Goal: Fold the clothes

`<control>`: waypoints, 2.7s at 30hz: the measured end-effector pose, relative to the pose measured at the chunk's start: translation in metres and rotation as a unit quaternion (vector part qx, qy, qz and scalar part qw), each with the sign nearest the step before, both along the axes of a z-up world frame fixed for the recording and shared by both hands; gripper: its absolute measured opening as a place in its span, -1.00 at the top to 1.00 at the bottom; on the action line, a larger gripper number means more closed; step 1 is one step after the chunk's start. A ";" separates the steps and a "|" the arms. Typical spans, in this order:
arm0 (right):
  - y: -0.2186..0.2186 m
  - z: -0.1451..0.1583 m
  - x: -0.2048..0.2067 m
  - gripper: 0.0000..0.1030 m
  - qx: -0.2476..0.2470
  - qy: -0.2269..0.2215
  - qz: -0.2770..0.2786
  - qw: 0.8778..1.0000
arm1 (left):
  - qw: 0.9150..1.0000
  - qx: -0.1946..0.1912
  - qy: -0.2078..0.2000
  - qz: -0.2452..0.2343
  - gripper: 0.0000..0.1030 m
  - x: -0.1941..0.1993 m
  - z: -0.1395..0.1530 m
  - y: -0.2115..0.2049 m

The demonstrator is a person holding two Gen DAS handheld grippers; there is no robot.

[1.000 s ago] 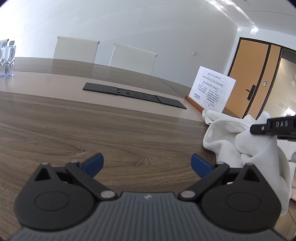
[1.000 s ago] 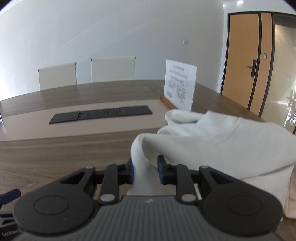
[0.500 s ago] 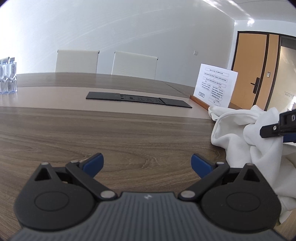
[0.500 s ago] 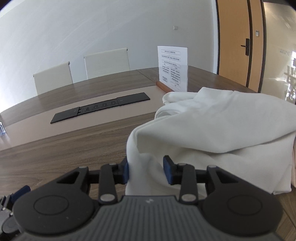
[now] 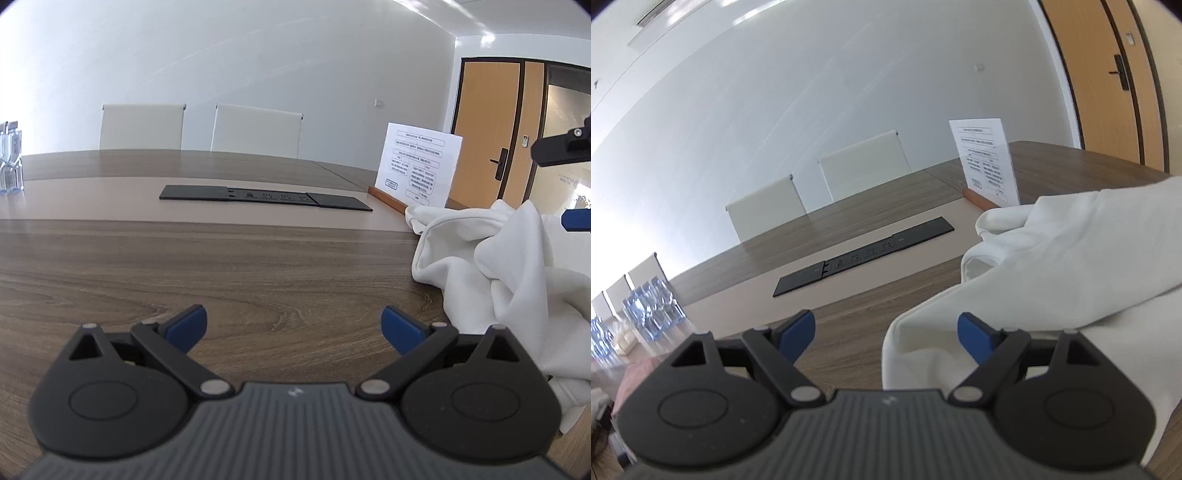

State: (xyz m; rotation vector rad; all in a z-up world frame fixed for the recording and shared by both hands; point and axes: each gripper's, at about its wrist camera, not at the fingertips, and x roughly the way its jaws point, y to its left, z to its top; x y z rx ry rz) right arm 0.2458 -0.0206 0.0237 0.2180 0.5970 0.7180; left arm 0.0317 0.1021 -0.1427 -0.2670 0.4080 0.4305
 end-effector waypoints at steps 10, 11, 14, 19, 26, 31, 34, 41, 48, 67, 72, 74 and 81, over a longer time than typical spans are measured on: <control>-0.069 -0.027 0.084 -0.76 0.014 0.070 -0.255 0.964 | 0.999 -0.038 -0.005 -0.025 -0.97 -0.003 0.001 0.002; -0.073 -0.033 0.092 -0.77 0.008 0.073 -0.271 0.960 | 0.999 -0.038 -0.004 -0.027 -0.97 -0.003 0.001 0.001; -0.081 -0.058 0.114 -0.77 -0.011 0.094 -0.290 0.952 | 0.999 -0.040 -0.003 -0.032 -0.97 -0.002 0.002 0.001; -0.081 -0.092 0.132 -0.73 -0.031 0.098 -0.298 0.949 | 0.999 -0.040 0.000 -0.037 -0.97 -0.002 0.002 0.000; -0.055 -0.097 0.129 0.91 -0.121 0.027 -0.320 0.939 | 0.999 -0.040 0.002 -0.037 -0.97 -0.001 0.001 0.000; -0.033 -0.078 0.093 0.97 -0.132 -0.106 -0.347 0.923 | 0.998 -0.044 0.003 -0.036 -0.97 -0.001 0.001 0.001; -0.017 -0.056 0.060 0.98 -0.119 -0.184 -0.341 0.914 | 0.998 -0.047 0.003 -0.036 -0.97 -0.001 0.001 0.000; 0.018 -0.032 -0.023 0.99 -0.081 -0.294 -0.229 0.924 | 0.998 -0.051 -0.009 -0.020 -0.97 -0.004 0.003 0.003; 0.047 -0.057 -0.102 0.98 -0.079 -0.400 0.005 0.913 | 0.997 -0.060 -0.044 0.029 -0.97 -0.013 0.008 0.014; 0.157 -0.200 -0.189 -0.11 -0.236 -0.192 0.221 0.926 | 0.988 -0.064 -0.078 0.118 -0.97 -0.023 0.014 0.031; 0.141 -0.172 -0.184 -0.33 -0.182 -0.192 0.231 0.936 | 0.987 -0.081 -0.077 0.112 -0.97 -0.026 0.013 0.036; 0.137 -0.169 -0.181 -0.41 -0.170 -0.190 0.222 0.941 | 0.988 -0.088 -0.071 0.104 -0.97 -0.024 0.010 0.037; 0.136 -0.164 -0.126 -0.41 -0.160 -0.142 0.195 0.957 | 0.989 -0.108 -0.050 0.092 -0.96 -0.019 0.000 0.044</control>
